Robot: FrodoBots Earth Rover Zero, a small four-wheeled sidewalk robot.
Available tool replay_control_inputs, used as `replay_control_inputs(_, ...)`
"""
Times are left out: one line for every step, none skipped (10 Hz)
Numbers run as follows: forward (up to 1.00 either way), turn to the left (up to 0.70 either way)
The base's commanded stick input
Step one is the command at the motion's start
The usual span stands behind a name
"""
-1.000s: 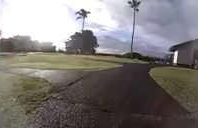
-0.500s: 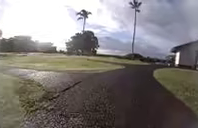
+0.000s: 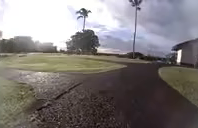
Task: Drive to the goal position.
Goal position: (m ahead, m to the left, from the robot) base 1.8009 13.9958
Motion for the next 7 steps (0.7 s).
replay_control_inputs(0.60, 0.15)
replay_control_inputs(0.60, 0.15)
replay_control_inputs(0.60, 0.15)
replay_control_inputs(0.60, 0.15)
replay_control_inputs(0.60, 0.15)
replay_control_inputs(0.60, 0.15)
replay_control_inputs(0.60, 0.15)
